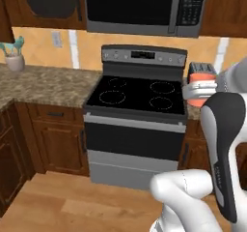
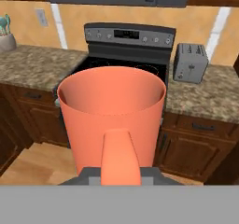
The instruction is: Gather all objects into one cabinet and sort the glasses and bowls to opposite sides.
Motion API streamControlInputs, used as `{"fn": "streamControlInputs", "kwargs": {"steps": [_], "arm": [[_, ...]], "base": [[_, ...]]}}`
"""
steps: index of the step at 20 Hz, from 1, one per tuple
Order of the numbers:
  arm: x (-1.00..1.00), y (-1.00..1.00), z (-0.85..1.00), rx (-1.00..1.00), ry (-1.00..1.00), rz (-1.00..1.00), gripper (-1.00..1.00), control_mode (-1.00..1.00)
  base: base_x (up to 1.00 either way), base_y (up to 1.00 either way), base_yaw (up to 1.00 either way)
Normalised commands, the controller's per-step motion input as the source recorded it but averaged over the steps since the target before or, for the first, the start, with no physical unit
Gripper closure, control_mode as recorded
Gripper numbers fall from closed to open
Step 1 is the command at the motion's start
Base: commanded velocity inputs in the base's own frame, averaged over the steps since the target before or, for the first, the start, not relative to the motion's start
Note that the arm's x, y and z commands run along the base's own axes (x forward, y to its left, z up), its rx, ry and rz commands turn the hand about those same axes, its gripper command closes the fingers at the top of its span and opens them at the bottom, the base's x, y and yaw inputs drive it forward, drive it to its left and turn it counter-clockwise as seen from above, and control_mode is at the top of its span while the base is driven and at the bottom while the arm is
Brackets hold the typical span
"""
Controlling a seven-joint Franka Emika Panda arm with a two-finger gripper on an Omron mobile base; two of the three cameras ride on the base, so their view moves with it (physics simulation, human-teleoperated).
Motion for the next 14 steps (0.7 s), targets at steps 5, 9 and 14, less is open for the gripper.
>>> {"fn": "streamControlInputs", "kwargs": {"steps": [5,9,14], "arm": [[0.0,0.0,0.0,0.0,0.0,0.0,1.0,1.0],[0.0,0.0,0.0,0.0,0.0,0.0,1.0,1.0],[0.0,0.0,0.0,0.0,0.0,0.0,1.0,1.0]], "base": [[-0.16,0.64,0.78],[-0.01,0.4,0.84],[0.28,0.03,0.83]]}}
